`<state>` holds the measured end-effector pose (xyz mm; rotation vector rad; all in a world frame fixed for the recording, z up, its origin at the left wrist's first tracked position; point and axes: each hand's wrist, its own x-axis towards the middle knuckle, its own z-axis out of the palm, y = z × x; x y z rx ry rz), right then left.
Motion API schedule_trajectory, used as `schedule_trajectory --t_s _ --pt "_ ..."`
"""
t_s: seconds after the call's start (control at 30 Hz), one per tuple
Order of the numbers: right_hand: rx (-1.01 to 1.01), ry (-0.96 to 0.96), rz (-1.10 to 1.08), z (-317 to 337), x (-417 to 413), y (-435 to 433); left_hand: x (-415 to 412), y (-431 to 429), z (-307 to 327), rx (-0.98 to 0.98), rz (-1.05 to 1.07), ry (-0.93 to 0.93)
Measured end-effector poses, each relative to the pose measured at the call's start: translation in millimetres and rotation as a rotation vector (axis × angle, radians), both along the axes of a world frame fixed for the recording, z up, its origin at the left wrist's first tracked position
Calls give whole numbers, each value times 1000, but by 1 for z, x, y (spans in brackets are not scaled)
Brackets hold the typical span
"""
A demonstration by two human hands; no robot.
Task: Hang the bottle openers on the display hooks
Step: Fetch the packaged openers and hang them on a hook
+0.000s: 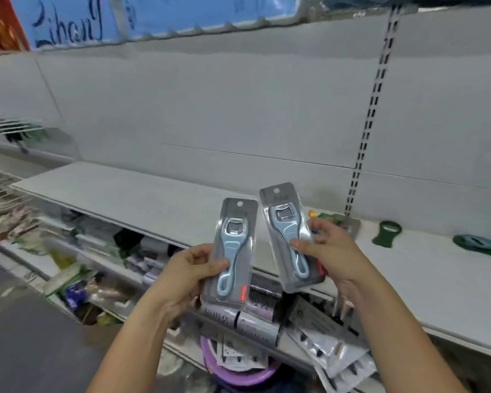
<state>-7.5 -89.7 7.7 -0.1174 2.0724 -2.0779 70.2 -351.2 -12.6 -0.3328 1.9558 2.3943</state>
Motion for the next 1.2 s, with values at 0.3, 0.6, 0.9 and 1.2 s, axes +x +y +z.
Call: schedule_trajectory --t_s 0.3,0.6,0.9,1.2 --pt "2 -72 384 -48 31 -287 113 -240 -43 -181 532 24" --pt "67 -116 716 -101 67 -506 198 -395 -94 -201 856 -46" --pt "47 -170 928 -128 36 -720 187 -566 -123 -169 1031 -119" --pt "-7 -181 1056 -103 -7 -925 153 -744 -94 -199 1151 -108"
